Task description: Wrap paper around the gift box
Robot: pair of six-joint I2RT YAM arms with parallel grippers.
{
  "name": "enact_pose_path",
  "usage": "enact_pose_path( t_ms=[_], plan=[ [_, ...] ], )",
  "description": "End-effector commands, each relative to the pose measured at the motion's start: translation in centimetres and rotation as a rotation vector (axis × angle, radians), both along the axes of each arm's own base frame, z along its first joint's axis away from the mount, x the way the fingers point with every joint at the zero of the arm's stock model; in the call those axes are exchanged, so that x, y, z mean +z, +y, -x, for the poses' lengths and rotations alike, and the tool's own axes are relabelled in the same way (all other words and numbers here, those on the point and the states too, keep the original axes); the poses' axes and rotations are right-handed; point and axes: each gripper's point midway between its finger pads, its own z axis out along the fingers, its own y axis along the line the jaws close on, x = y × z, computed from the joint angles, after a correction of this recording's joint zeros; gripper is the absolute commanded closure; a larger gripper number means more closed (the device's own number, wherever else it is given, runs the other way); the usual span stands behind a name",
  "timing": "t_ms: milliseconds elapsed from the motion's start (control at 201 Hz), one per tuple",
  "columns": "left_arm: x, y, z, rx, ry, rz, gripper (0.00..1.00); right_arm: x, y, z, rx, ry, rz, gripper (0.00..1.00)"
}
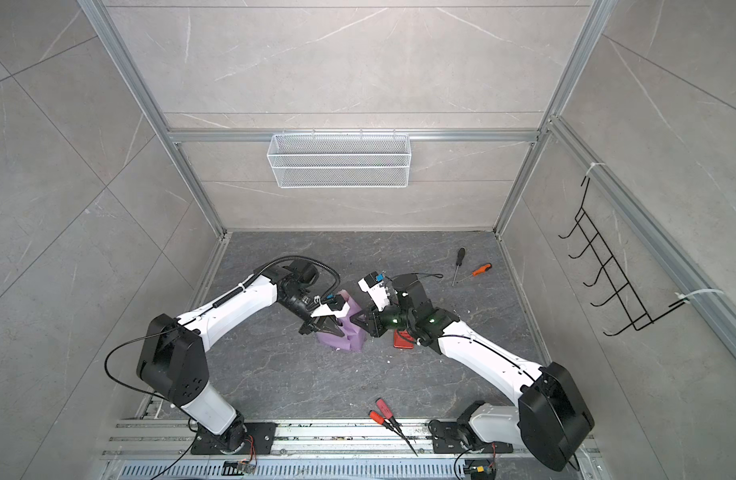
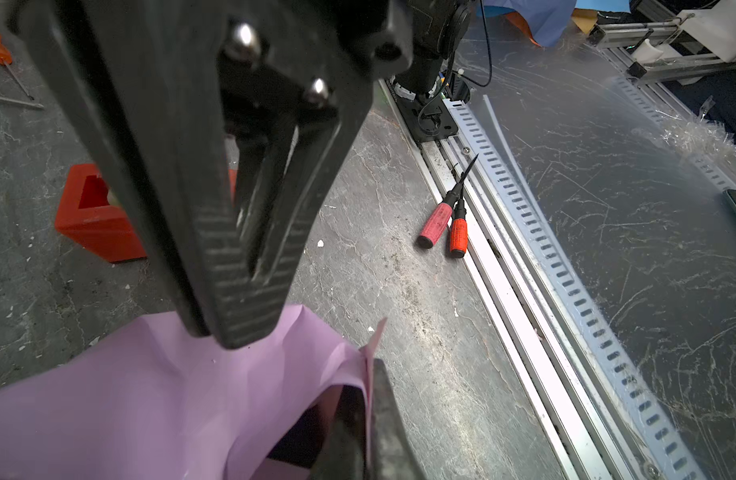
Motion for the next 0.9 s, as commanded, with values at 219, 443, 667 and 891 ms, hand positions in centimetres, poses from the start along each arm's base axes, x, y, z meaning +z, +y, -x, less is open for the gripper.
enact_pose_path(
  t_ms=[219,443,667,891],
  plan=[
    [1.2,0.2,0.6,-0.009,-0.008,0.031,0.96,-2.1,2.6,-1.8,0.027,0.059,-0.023,0.87],
    [1.4,0.2,0.7,-0.016,-0.013,0.037,0.86,-5.8,3.4,-2.8,0.011,0.101,0.062,0.87],
    [4.7,0.9,1.4,0.000,-0.011,0.028,0.74,-8.9,1.2,-1.8,-0.009,0.118,0.209,0.87],
    [9.7,3.8,-1.1,0.179,0.023,0.117,0.73,-8.5,1.2,-1.4,0.001,0.120,0.199,0.87]
  ],
)
